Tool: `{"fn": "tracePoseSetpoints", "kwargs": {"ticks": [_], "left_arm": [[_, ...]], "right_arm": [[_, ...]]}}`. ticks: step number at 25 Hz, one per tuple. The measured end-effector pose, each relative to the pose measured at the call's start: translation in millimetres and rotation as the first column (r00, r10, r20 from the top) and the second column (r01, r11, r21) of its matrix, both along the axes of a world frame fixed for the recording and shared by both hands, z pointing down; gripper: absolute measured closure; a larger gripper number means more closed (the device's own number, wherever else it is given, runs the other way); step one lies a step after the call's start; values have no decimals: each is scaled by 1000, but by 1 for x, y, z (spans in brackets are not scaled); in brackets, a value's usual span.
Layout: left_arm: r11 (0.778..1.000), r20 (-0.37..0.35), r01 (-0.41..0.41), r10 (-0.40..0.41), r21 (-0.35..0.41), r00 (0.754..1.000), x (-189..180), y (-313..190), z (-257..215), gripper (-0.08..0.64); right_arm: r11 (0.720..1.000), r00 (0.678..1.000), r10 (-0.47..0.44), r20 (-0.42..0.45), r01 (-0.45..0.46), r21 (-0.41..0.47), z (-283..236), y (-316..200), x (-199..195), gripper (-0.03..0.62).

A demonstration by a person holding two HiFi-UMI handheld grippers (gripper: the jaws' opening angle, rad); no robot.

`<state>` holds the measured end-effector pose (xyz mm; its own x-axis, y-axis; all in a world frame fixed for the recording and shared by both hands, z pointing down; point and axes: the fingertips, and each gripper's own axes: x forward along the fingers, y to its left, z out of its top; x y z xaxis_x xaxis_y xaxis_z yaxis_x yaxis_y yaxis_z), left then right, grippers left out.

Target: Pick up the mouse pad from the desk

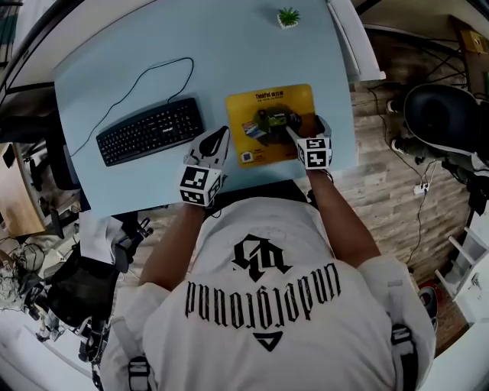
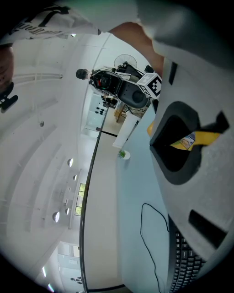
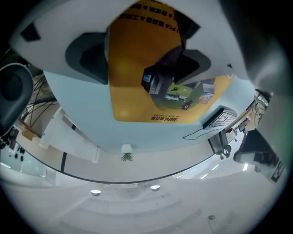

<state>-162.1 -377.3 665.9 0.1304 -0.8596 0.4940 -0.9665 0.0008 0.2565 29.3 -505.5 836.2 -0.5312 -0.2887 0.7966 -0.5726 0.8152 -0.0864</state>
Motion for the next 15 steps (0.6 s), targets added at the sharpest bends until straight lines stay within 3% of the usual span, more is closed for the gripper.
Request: {"fn": "tracePoseSetpoints", "kwargs": {"ticks": [15], "left_arm": [[1000, 8, -10, 10, 1, 1000, -3, 5, 3, 552]], "right_arm": [[1000, 1000, 3, -23, -3, -16, 0, 3, 0, 194]]}}
